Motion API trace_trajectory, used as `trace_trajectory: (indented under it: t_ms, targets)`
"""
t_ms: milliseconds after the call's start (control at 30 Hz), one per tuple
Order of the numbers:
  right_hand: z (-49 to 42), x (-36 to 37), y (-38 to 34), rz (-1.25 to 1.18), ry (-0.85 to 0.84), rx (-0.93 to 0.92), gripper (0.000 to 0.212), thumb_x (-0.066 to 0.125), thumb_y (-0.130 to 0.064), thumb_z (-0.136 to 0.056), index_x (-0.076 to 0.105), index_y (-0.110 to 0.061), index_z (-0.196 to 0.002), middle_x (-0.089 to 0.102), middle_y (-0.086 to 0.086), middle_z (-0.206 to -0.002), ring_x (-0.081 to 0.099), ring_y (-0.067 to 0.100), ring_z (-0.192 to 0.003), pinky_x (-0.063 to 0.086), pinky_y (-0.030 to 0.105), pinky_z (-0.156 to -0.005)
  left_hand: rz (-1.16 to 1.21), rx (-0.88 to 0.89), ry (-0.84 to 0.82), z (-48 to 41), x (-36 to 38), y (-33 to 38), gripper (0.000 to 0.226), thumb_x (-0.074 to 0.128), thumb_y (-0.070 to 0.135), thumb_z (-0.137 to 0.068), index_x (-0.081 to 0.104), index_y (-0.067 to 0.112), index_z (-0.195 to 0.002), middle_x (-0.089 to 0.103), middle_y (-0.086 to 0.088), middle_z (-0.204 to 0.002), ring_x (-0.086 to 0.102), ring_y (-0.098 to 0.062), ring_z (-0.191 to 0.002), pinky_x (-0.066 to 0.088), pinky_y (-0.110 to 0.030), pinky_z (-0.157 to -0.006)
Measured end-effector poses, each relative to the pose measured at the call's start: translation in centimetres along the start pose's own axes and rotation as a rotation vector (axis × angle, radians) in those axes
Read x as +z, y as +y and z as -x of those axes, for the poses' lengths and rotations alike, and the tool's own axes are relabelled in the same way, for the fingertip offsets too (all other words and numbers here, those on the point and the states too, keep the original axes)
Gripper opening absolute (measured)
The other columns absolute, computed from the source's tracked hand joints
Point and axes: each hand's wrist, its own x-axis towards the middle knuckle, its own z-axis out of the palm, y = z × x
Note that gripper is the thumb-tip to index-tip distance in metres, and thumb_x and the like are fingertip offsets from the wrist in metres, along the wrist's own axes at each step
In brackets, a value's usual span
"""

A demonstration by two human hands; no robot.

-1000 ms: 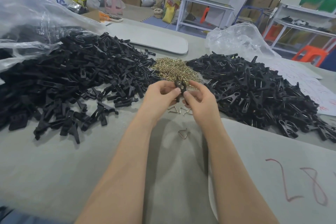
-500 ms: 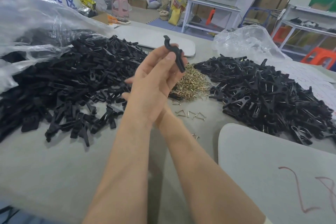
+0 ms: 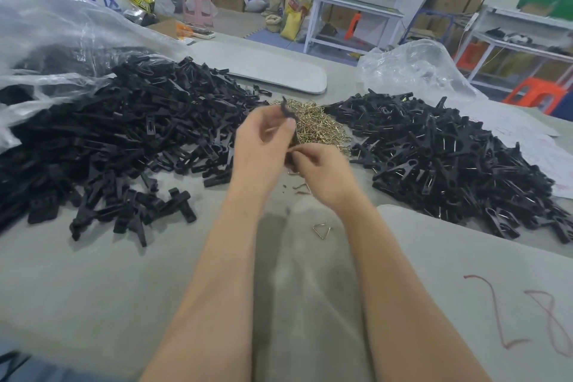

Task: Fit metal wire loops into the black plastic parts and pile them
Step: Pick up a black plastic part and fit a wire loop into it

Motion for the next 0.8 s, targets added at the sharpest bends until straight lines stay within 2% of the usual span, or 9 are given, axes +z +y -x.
trace_trajectory:
  t_ms: [100,200,267,333,500,567,667,700,800]
  targets:
    - [0.8,-1.2,1.0,-0.042,0.08,0.002,0.021,0.052,-0.013,-0.094,0.069,-0.003,-0.086,0.059,0.0,-0.062,0.052,0.011,-0.06,0.045,0.033,-0.065,-0.216,-0.124,-0.149,0.4,1.0,-1.4,0.01,0.058,0.01,-0.092,0.059,0.017,-0.099,0.064,0.002,-0.092,0.06,-0.011,-0.089,0.051,-0.025,-0.085]
    - [1.9,-1.1,1.9,-0.317,0.204,0.115,0.014,0.058,-0.018,-0.093,0.068,-0.009,-0.088,0.061,0.0,-0.065,0.055,-0.001,-0.054,0.05,0.027,-0.063,-0.053,-0.291,-0.175,0.9,1.6,-2.1,0.009,0.055,0.009,-0.094,0.058,0.017,-0.095,0.063,0.001,-0.088,0.062,-0.014,-0.089,0.053,-0.029,-0.085]
    - [2.0,-0.4,2.1,-0.514,0.178,0.179,0.007,0.06,-0.014,-0.092,0.066,-0.011,-0.09,0.061,0.001,-0.068,0.053,-0.002,-0.053,0.048,0.017,-0.059,0.07,-0.357,-0.118,0.8,1.8,-2.4,0.007,0.052,0.007,-0.096,0.055,0.012,-0.099,0.064,0.001,-0.086,0.063,-0.013,-0.085,0.055,-0.029,-0.084]
    - [2.0,0.0,2.2,-0.617,0.123,0.192,0.009,0.062,-0.006,-0.089,0.065,-0.006,-0.097,0.062,0.002,-0.073,0.053,0.0,-0.056,0.047,0.015,-0.061,0.19,-0.427,-0.066,0.6,1.9,-2.6,0.01,0.048,0.006,-0.097,0.05,0.006,-0.107,0.063,-0.004,-0.087,0.064,-0.013,-0.082,0.055,-0.032,-0.086]
    - [2.0,0.1,2.3,-0.532,0.154,0.116,0.014,0.06,-0.001,-0.089,0.064,-0.009,-0.099,0.066,0.004,-0.086,0.06,0.001,-0.072,0.05,0.017,-0.073,0.324,-0.502,-0.066,0.6,1.8,-2.6,0.006,0.046,0.004,-0.098,0.05,0.008,-0.094,0.062,-0.01,-0.09,0.062,-0.017,-0.084,0.052,-0.036,-0.091]
    - [2.0,-0.1,2.3,-0.545,0.196,0.112,0.015,0.057,-0.003,-0.091,0.062,-0.016,-0.097,0.067,-0.004,-0.087,0.062,0.003,-0.079,0.053,0.025,-0.08,0.198,-0.468,-0.051,0.5,1.6,-2.9,0.004,0.05,0.006,-0.096,0.052,0.009,-0.098,0.061,-0.011,-0.097,0.061,-0.019,-0.091,0.052,-0.032,-0.09]
    - [2.0,-0.7,2.3,-0.488,0.233,0.095,0.017,0.051,-0.004,-0.095,0.061,-0.016,-0.1,0.068,0.006,-0.093,0.061,0.013,-0.086,0.051,0.033,-0.086,-0.055,-0.389,-0.108,0.5,1.6,-3.2,0.007,0.056,0.008,-0.094,0.057,0.014,-0.096,0.061,-0.004,-0.093,0.06,-0.017,-0.089,0.053,-0.029,-0.084]
    - [2.0,-0.7,2.3,-0.427,0.224,0.069,0.018,0.049,-0.003,-0.095,0.062,-0.014,-0.102,0.068,0.007,-0.094,0.06,0.012,-0.085,0.051,0.032,-0.085,-0.075,-0.386,-0.147,0.6,1.6,-3.2,0.009,0.057,0.007,-0.093,0.058,0.016,-0.093,0.062,-0.003,-0.089,0.06,-0.017,-0.086,0.053,-0.03,-0.083]
    - [1.9,-0.6,2.3,-0.31,0.168,0.04,0.029,0.046,0.001,-0.095,0.058,-0.005,-0.121,0.064,-0.006,-0.092,0.058,0.002,-0.082,0.048,0.02,-0.083,-0.096,-0.383,-0.21,0.9,1.9,-3.1,0.01,0.059,0.004,-0.091,0.06,0.013,-0.093,0.061,-0.005,-0.082,0.058,-0.018,-0.079,0.053,-0.035,-0.084]
